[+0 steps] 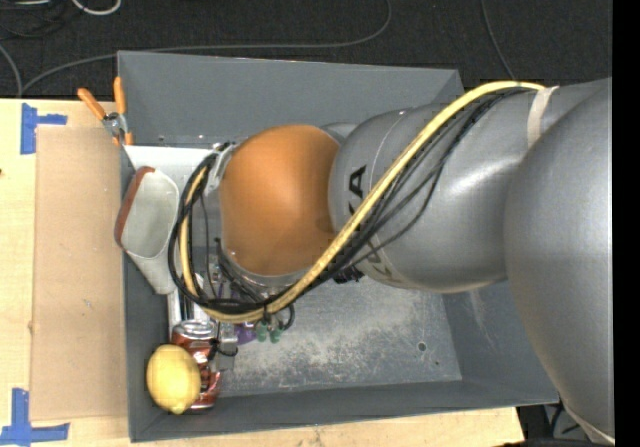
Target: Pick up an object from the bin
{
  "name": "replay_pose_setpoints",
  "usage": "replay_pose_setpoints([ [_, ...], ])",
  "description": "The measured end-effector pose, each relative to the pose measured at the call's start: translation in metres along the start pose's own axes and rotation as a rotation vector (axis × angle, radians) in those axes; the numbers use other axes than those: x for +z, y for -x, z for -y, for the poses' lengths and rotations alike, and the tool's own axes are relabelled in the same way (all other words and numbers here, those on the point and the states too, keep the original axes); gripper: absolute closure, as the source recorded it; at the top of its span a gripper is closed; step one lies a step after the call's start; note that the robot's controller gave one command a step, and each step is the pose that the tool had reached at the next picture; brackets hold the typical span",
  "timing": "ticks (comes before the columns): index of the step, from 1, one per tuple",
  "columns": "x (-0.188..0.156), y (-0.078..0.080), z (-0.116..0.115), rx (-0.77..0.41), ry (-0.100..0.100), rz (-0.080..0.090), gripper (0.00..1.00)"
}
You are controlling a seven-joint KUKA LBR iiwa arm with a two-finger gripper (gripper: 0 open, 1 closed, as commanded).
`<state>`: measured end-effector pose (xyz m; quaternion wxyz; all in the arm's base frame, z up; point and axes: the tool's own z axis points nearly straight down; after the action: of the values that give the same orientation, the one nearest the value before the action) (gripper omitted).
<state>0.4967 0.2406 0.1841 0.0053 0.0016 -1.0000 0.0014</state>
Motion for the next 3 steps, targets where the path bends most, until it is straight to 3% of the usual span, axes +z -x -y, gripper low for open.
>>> replay_pose_setpoints([
  [1,-0.004,0.002,0.002,0.007,0.002,0.007,0.00],
  [2,0.035,0.000,0.002,-0.747,-0.001,0.003,0.00],
  [3,0.042,-0.004,-0.002,-0.684,-0.002,0.011,0.00],
])
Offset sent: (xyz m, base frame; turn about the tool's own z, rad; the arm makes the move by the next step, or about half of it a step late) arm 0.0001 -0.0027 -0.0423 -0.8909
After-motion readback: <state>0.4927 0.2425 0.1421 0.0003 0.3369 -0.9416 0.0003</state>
